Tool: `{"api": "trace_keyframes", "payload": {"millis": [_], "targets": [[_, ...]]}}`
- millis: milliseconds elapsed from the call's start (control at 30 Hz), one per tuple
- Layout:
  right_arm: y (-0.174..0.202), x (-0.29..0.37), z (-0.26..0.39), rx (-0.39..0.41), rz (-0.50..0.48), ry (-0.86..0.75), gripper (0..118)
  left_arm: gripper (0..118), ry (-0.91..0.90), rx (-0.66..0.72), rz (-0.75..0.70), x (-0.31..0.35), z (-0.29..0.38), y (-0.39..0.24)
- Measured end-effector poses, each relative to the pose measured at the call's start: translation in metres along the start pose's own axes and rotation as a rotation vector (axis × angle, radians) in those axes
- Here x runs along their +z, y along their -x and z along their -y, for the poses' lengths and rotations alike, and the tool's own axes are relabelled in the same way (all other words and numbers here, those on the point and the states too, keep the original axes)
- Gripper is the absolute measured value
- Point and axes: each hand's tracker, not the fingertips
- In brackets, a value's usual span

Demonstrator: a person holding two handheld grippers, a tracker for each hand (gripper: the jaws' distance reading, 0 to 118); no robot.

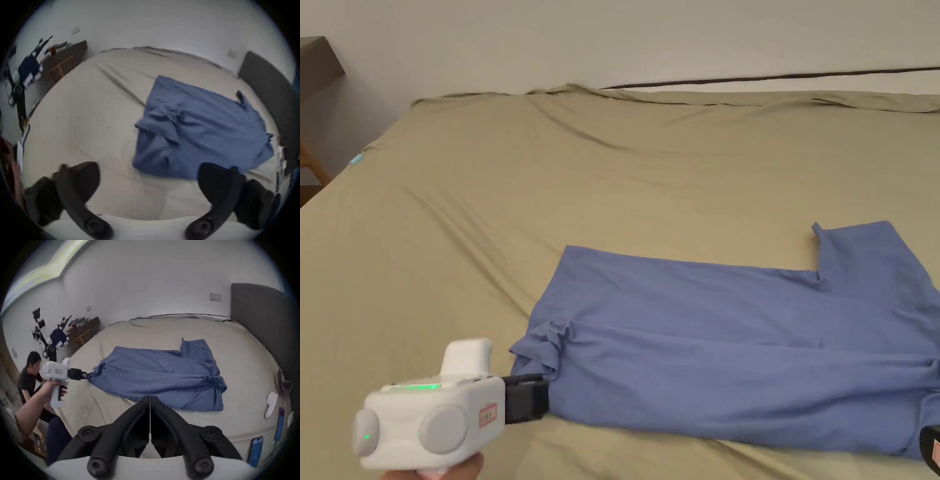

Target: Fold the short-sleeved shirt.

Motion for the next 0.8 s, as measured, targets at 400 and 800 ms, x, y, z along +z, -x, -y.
{"api": "trace_keyframes", "payload": {"millis": [400, 800], "targets": [[-0.056, -0.015, 0.02, -0.145, 0.12, 0.135, 3, 5, 0.076, -0.029, 0.129, -0.043, -0.038, -0.012], [-0.158, -0.098, 0.001, -0.082, 0.305, 0.271, 118, 6, -0.019, 0.151, 0.406, 0.05, -0.042, 0.019]]}}
